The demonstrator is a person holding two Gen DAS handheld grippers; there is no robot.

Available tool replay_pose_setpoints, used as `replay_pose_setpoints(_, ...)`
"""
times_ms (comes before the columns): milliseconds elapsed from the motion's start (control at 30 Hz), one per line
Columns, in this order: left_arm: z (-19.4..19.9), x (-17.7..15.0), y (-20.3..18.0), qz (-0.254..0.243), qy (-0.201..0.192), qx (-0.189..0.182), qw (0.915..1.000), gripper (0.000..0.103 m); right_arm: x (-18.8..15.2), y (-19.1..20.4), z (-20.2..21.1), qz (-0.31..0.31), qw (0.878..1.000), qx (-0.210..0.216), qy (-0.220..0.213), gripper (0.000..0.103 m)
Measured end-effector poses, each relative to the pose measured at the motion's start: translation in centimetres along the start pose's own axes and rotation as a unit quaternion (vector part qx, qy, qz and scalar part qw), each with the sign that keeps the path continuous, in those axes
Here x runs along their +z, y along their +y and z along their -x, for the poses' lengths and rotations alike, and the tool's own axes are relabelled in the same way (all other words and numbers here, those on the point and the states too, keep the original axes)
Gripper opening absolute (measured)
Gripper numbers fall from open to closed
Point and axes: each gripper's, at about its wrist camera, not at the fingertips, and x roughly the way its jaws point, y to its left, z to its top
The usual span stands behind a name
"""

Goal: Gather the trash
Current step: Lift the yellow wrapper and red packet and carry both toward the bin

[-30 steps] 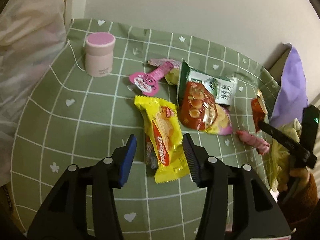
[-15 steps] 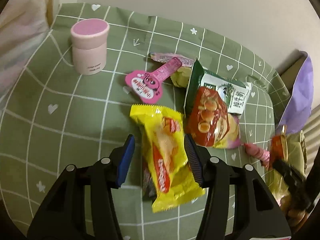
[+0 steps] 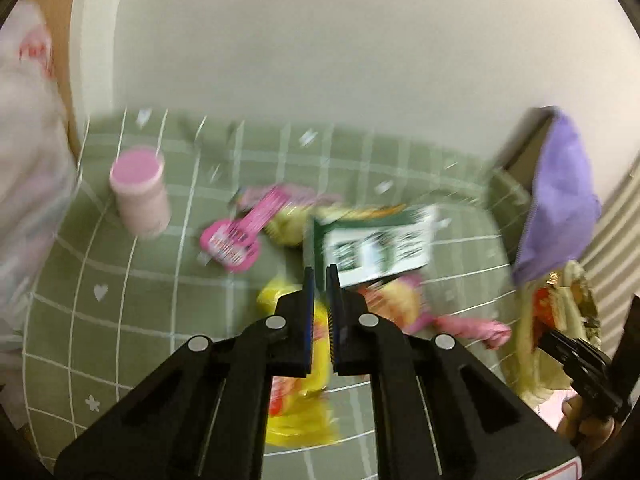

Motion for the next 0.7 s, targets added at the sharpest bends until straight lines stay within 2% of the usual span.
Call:
replay_pose_setpoints(67,1.1,0.3,-1.4,-0.028,-0.023,-0.003,0.9994,0.006,0.3,-0.3,0.6,-0.003,1.000,-0.003,-0.010,0.016)
replay_pose_setpoints(167,0.5,0.7,-1.9,-0.046,-0.011,0.006,0.9988,0.006,0.5,-0.7,1.3,-0.010,1.000,-0.006,-0.020,0.016)
replay_pose_setpoints(200,0.1,0.6,-1.4,-0.043,0.000,0.002,0.9991,0.013,0.4,-0.8,1.5,-0.013,1.000,-0.006,-0.023,0.016)
replay_pose_setpoints(233,-0.3,0.5,-1.0,-0.040,0.010,0.000,0.9992,0.029,0.3,-0.9,1.7,-0.016,1.000,-0.006,-0.025,0.016)
replay_pose_setpoints(300,-1.2,-0.7,0.1,-0.042,0.034,0.000,0.9985,0.044,0.0,-1.0,1.9,-0.020,0.999,-0.004,-0.026,0.016)
replay_pose_setpoints(433,-2.0,-4.0,1.0,-0.062,0.058,0.030,0.9960,0.045,-0.8,-0.8,2.2,-0.020,1.000,-0.007,-0.018,0.016)
replay_pose_setpoints(533,-0.7,-6.6,1.9,-0.044,0.047,0.022,0.9977,0.051,-1.2,-0.7,2.3,-0.018,1.000,-0.011,-0.009,0.016)
replay_pose_setpoints(700,-0.2,-9.2,3.4,-0.027,0.048,0.037,0.9978,0.052,-1.4,-0.4,1.3,-0.013,1.000,-0.015,0.011,0.016)
